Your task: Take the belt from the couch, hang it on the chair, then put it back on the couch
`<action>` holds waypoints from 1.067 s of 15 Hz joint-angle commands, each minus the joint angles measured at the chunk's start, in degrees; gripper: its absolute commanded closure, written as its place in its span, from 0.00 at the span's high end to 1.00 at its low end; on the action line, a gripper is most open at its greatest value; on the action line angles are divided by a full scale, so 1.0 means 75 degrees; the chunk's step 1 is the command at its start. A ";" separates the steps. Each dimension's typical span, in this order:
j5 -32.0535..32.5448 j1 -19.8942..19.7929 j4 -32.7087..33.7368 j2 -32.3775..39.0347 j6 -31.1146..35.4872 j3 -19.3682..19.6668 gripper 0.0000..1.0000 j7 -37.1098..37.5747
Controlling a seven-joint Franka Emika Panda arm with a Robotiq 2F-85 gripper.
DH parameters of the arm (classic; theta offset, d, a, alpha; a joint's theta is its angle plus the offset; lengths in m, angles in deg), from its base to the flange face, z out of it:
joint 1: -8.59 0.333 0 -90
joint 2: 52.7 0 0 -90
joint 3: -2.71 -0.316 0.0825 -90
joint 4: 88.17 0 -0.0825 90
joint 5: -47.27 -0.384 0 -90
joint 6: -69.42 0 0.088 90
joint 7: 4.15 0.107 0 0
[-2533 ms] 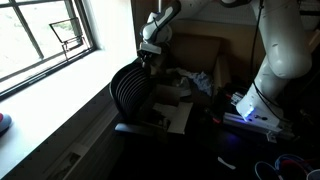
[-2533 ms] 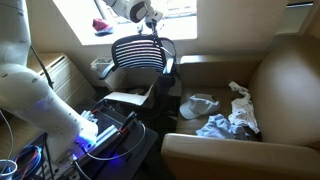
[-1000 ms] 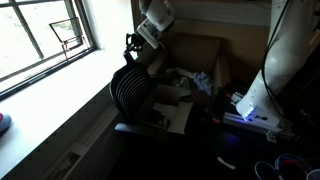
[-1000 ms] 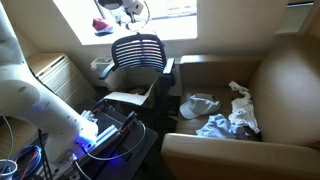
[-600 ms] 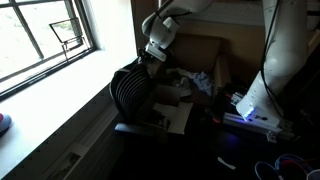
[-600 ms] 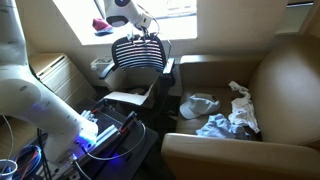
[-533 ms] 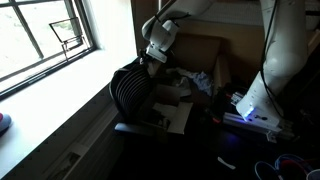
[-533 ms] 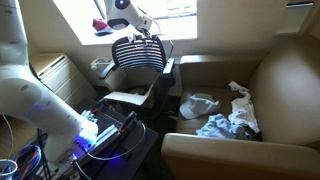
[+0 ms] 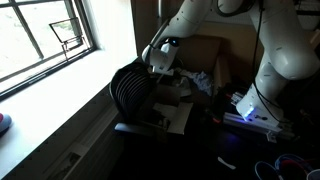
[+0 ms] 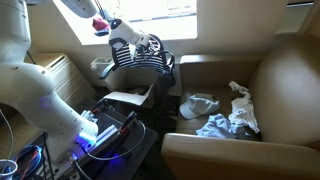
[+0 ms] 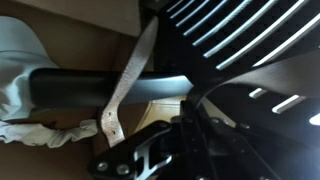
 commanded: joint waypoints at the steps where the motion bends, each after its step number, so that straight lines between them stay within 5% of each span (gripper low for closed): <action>1: -0.0346 0.0461 -0.0082 0.0113 -0.0002 0.0390 0.11 -0.0073; 2: -0.0476 0.0759 -0.0139 0.0220 0.0005 0.0597 0.11 -0.0066; 3: -0.0398 0.0736 -0.0079 0.0123 -0.0271 0.0614 0.36 0.0033; 7: 0.0162 -0.0067 0.0353 -0.0561 -0.1434 0.0340 0.58 0.0656; 8: 0.1079 -0.0567 0.0029 -0.0928 -0.1747 0.0074 0.66 0.1315; 9: 0.0396 -0.0630 0.0203 -0.1129 -0.2323 0.0248 0.73 0.0547; 13: 0.1197 -0.1775 -0.0251 -0.2032 -0.4808 0.0507 0.98 0.0772; 15: 0.1851 -0.2207 -0.0178 -0.2116 -0.6112 0.0739 1.00 0.1179; 16: 0.2354 -0.2751 -0.0086 -0.2161 -0.6636 0.0429 0.71 0.1433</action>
